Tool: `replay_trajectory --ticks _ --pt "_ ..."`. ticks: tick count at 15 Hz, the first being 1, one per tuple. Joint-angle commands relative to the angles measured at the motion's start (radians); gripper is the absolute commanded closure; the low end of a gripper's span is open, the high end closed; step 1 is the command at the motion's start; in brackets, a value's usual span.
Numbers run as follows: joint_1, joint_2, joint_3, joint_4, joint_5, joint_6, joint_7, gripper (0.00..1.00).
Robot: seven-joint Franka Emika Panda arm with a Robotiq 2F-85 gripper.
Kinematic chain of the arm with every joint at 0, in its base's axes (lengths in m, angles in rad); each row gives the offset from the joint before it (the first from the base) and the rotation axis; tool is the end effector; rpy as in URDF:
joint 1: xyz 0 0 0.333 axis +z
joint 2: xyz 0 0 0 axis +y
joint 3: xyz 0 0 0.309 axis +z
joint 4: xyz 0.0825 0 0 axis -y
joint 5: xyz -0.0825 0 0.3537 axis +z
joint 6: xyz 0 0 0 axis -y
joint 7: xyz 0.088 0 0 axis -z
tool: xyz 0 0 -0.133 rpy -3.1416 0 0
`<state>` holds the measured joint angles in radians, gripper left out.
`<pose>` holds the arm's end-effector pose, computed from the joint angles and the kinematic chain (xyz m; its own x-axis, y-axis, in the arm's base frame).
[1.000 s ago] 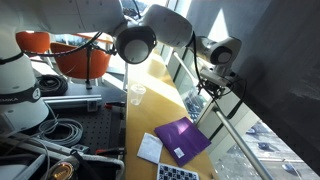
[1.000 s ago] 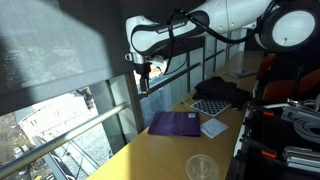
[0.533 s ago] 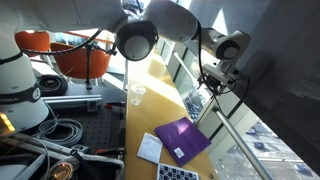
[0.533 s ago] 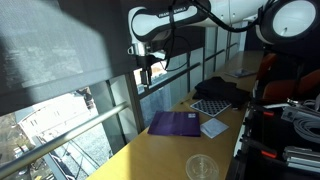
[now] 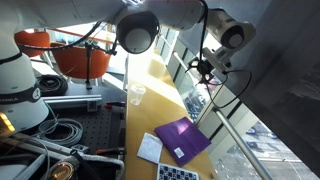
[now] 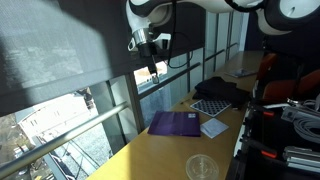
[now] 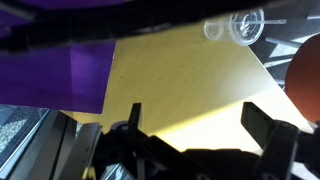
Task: Close the folder
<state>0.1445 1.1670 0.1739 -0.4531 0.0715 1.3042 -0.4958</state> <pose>0.6966 0.1682 0.2963 0.7095 0.6879 -0.1530 0.6146 -0.7102 -0.3433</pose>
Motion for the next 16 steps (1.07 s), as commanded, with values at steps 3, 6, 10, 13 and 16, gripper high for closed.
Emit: replay_trajectory --ticks 3,6,10,13,16 --pt "-0.006 -0.068 0.033 -0.016 0.062 -0.250 0.048 0.00" --pt "0.006 -0.090 0.028 -0.015 0.063 -0.331 0.099 0.00" --pt "0.028 -0.112 0.022 -0.010 0.057 -0.391 0.150 0.00" --pt "0.057 -0.129 0.011 -0.004 0.033 -0.402 0.157 0.00" --pt "0.093 -0.146 -0.011 0.003 -0.013 -0.379 0.130 0.00"
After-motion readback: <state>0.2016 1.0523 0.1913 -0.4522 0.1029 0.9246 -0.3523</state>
